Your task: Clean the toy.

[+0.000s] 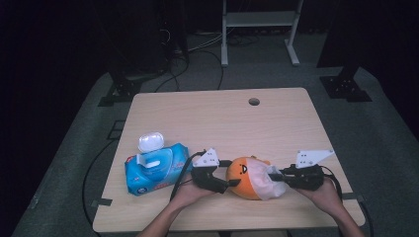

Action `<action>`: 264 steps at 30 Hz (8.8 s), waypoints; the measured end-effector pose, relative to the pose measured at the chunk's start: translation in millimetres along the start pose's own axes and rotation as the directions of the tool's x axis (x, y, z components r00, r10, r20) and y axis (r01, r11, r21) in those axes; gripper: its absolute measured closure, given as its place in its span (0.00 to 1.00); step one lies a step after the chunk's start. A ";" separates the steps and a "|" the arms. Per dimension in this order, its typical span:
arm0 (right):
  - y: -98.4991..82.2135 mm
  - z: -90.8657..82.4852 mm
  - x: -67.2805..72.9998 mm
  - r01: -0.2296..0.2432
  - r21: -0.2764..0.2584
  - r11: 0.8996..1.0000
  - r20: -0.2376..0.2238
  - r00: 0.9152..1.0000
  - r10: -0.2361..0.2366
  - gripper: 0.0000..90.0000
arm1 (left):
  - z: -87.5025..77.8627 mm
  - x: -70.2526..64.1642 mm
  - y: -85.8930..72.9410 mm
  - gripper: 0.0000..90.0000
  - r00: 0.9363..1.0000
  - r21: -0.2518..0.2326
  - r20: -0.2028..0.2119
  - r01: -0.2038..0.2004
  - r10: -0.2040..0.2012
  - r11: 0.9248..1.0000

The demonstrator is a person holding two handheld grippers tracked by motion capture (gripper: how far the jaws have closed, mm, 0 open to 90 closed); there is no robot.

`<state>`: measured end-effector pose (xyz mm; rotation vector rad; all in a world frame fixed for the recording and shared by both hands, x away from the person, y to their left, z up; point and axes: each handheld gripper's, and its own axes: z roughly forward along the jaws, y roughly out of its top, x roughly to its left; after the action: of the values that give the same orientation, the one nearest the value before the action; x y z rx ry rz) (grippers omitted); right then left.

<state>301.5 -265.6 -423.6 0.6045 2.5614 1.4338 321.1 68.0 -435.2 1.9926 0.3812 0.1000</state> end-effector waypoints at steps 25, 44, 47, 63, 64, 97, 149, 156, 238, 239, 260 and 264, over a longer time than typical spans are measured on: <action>12.6 4.4 -7.3 0.007 0.008 1.000 0.054 0.999 -0.007 0.92 | -2.1 -6.8 -2.3 0.23 0.998 -0.002 -0.025 -0.051 0.051 0.999; 36.9 43.4 25.5 0.137 0.026 0.990 -0.020 0.990 -0.137 0.84 | 0.9 -7.3 -6.2 0.34 0.999 0.000 -0.008 -0.043 0.043 0.999; 31.6 38.4 23.3 0.121 0.013 0.993 -0.033 0.992 -0.121 0.87 | 1.5 -5.1 -2.1 0.16 0.999 -0.036 -0.016 -0.051 0.050 0.998; 9.1 9.0 0.3 0.019 -0.008 1.000 0.021 1.000 -0.018 0.94 | 4.6 -6.8 -4.4 0.32 0.997 0.024 0.024 -0.077 0.076 0.997; 12.6 9.6 1.8 0.027 -0.017 0.999 0.019 0.999 -0.027 0.94 | 4.6 -7.5 -4.7 0.32 0.996 0.025 0.023 -0.081 0.081 0.996; 1.6 16.4 14.8 0.010 -0.043 0.999 0.030 1.000 -0.009 0.94 | -0.9 -1.6 -9.3 0.38 0.994 0.110 0.023 -0.110 0.108 0.988; 21.0 38.6 28.1 0.068 -0.045 0.997 0.011 0.998 -0.067 0.93 | -0.2 3.9 -12.3 0.27 0.999 0.034 -0.041 0.026 -0.025 0.999; 16.8 25.1 21.4 0.010 -0.074 0.997 0.069 0.998 -0.005 0.93 | 4.2 -1.6 -11.3 0.27 0.999 0.051 -0.017 -0.041 0.041 0.998; 29.2 32.9 40.6 0.045 -0.037 0.998 -0.017 0.999 -0.046 0.93 | 13.3 -21.5 -3.1 0.24 0.999 0.037 0.009 -0.039 0.039 0.999; 32.3 33.5 41.6 0.045 -0.053 0.998 -0.012 0.999 -0.046 0.93 | 13.4 -22.6 -2.4 0.28 0.999 0.027 0.009 -0.050 0.050 0.998; 26.5 33.0 42.0 0.056 -0.049 0.997 -0.008 0.998 -0.057 0.93 | 16.2 -21.4 -3.5 0.19 0.999 0.063 0.041 -0.018 0.015 0.998; 35.1 38.5 44.2 0.035 -0.107 0.994 -0.010 0.999 -0.036 0.92 | 11.6 -24.5 -2.9 0.43 0.998 0.020 -0.002 -0.066 0.066 0.998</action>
<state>283.2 -201.0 -411.5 0.5333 2.4716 1.5548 300.1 51.5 -440.4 2.0250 0.3191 0.1413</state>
